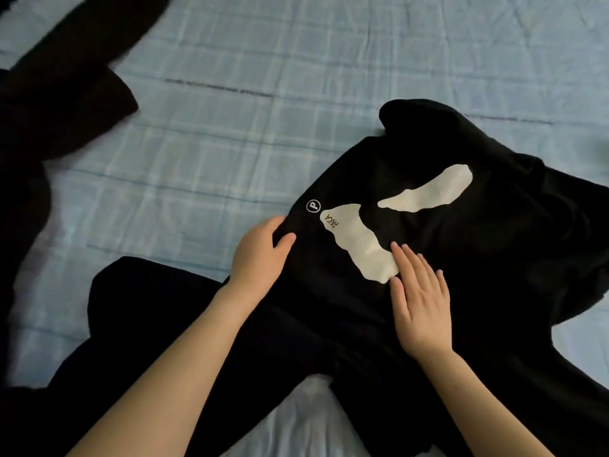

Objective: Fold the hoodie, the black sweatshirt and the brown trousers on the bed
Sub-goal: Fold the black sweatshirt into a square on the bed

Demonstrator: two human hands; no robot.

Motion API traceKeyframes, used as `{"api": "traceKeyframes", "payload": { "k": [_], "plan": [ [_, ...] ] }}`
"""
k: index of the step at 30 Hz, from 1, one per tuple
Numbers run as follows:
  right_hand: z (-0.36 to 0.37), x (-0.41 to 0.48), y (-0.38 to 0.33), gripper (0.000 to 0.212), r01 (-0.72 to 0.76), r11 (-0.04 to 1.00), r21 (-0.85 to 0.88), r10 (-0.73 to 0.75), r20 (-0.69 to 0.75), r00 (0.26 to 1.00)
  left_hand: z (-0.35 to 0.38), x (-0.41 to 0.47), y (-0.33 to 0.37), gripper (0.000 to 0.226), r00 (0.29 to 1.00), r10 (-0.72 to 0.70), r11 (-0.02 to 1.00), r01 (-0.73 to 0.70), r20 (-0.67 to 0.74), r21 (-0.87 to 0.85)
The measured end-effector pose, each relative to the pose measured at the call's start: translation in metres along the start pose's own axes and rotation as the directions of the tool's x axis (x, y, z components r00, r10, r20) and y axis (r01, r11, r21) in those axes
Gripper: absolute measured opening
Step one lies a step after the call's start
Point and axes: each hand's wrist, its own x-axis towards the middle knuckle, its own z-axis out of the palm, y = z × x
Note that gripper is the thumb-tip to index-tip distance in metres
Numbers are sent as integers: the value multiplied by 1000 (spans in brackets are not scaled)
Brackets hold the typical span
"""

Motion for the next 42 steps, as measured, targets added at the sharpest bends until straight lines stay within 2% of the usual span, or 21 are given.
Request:
{"api": "traceKeyframes", "payload": {
  "k": [1, 3, 5, 7, 9, 11, 13, 17, 19, 22, 27, 29, 31, 33, 34, 36, 37, 38, 39, 40, 42],
  "plan": [
    [-4, 1, -3, 52, -5, 1000, 25, 5, 9, 1000, 0, -5, 5, 34, 999, 35, 993, -38, -25, -111],
    [-18, 6, -10, 51, 26, 993, 116, -23, -34, 999, -1, -18, 12, 32, 987, 114, 981, -130, -114, -142],
    [-37, 21, -29, 55, 204, 969, 139, -185, -143, 972, -5, -33, 21, 31, 954, 208, 967, -234, -215, -105],
    [-58, 51, -52, 69, 444, 894, 56, -434, -133, 891, -7, -53, 37, 30, 918, 322, 940, -340, -230, -42],
    [-80, 86, -74, 78, 644, 756, -117, -639, 81, 765, -8, -75, 53, 31, 885, 423, 905, -422, -197, 46],
    [-98, 112, -78, 60, 753, 602, -264, -660, 366, 656, -8, -92, 70, 30, 849, 500, 866, -488, -171, 108],
    [-122, 120, -59, 37, 816, 516, -261, -679, 455, 576, -7, -109, 85, 29, 819, 555, 831, -535, -149, 152],
    [-164, 74, 27, 26, 872, 388, -300, -867, 201, 455, 16, -152, 115, 31, 748, 656, 744, -617, -104, 256],
    [-174, 35, 72, 28, 860, 417, -293, -865, 161, 475, 38, -178, 129, 33, 704, 705, 694, -658, -88, 292],
    [-176, -14, 125, 31, 816, 504, -284, -810, 171, 560, 75, -209, 140, 35, 671, 739, 650, -693, -51, 312],
    [-157, -48, 162, 30, 731, 618, -288, -690, 247, 681, 112, -233, 148, 33, 753, 640, 673, -645, 152, 363],
    [-155, -50, 160, 46, 689, 686, -233, -627, 292, 723, 107, -238, 152, 35, 793, 599, 749, -603, 109, 274],
    [-158, -50, 153, 56, 650, 740, -172, -592, 291, 751, 88, -233, 156, 26, 789, 614, 778, -603, -14, 180],
    [-163, -47, 134, 49, 578, 815, -34, -565, 174, 807, 65, -207, 155, 23, 817, 553, 831, -527, -163, 176],
    [-165, -42, 119, 45, 541, 840, 41, -543, 84, 836, 54, -187, 157, 23, 858, 452, 890, -418, -242, 181],
    [-165, -20, 82, 39, 523, 845, 110, -519, -67, 852, 40, -139, 158, 22, 959, 97, 994, -82, -265, 68],
    [-162, -5, 63, 36, 529, 841, 118, -517, -113, 848, 39, -115, 160, 23, 979, -123, 992, 117, -162, -49],
    [-156, 11, 45, 33, 524, 844, 119, -511, -122, 851, 40, -94, 163, 28, 946, -324, 931, 321, 9, -176],
    [-149, 29, 30, 32, 500, 858, 119, -493, -81, 866, 42, -77, 166, 34, 874, -450, 827, 486, 185, -283],
    [-142, 46, 18, 32, 452, 886, 104, -455, 9, 890, 47, -66, 169, 38, 808, -496, 736, 586, 318, -340],
    [-123, 76, 6, 39, 326, 945, 13, -317, 273, 908, 59, -51, 169, 33, 785, -468, 722, 605, 405, -336]
  ]
}}
